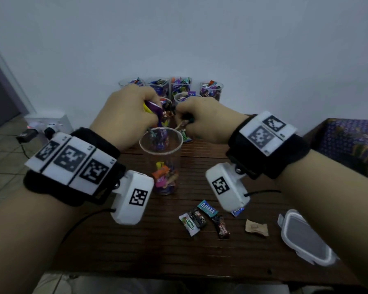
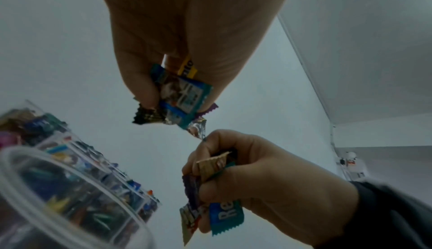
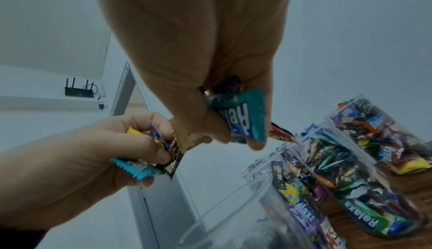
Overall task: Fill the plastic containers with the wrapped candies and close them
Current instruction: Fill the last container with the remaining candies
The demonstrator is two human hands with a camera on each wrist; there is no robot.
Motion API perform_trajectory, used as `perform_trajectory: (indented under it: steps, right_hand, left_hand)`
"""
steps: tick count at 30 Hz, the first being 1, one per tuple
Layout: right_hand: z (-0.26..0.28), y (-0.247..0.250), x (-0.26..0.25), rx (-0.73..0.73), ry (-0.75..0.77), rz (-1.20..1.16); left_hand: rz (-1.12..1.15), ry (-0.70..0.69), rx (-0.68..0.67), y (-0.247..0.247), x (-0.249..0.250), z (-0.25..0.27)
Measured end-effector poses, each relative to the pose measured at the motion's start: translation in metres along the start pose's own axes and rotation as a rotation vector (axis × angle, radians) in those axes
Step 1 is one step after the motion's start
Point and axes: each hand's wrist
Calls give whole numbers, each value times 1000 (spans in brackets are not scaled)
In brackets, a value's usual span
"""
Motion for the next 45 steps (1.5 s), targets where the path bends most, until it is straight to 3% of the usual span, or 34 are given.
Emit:
perform_trajectory:
  steps: [10,22,24,29,34,41,45]
  right_hand:
    - [-33,-37,-15,-2,26,-16]
    - [-31,-50,-10,-15,-1,-24]
    - [-26,-49,-9,45,11,-65]
    - [-9,-59,0,405,-40,-299]
    - [4,-67,7,488,-164,-575]
    - [8,-82,6,100,-267,-796]
    - [7,-98,6,106,-301,-809]
  left_hand:
    - [-30,89,21,2,-29,-4]
    - [-32,129,32,0,-36,-7]
    - [-14,128,37,0,-36,-8]
    - [9,107,45,-1,-34,-9]
    - [25,70,43,-5,-27,-11]
    - [-6,62,-58,-18,-20,-13]
    - [-11,56,-139,-32,-19,-10]
Point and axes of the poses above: each hand's wrist, its own z-axis away from the middle knuckle, its own y-axis out of the back of the hand, x = y × z, and after that the axes turned 3 degrees about -x, right-handed
